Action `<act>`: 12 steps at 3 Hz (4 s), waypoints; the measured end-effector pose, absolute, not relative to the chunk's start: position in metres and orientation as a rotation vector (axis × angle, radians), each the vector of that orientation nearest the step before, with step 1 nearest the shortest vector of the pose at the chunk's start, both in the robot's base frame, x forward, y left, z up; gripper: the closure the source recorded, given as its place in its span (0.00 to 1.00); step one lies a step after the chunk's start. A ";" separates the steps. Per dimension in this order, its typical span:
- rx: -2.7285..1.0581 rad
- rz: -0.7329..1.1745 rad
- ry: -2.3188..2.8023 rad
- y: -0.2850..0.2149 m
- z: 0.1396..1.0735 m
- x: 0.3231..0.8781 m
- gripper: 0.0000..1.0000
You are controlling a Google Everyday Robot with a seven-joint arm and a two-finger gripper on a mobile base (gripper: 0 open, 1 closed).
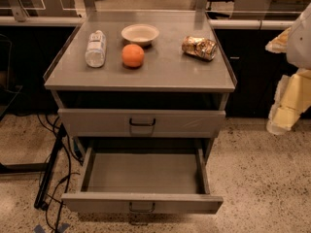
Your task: Close middle drawer
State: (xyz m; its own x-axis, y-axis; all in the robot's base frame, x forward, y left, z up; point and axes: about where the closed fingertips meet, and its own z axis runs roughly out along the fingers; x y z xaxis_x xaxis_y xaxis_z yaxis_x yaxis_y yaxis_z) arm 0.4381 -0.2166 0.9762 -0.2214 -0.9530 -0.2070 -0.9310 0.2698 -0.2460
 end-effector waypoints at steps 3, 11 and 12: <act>-1.701 0.071 2.232 -0.190 0.880 0.408 0.19; -1.439 0.345 2.240 -0.139 0.644 0.366 1.00; -1.440 0.362 2.250 -0.133 0.608 0.381 1.00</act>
Offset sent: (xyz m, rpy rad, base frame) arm -0.0266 0.0174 -0.0990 0.0952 0.0696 -0.0024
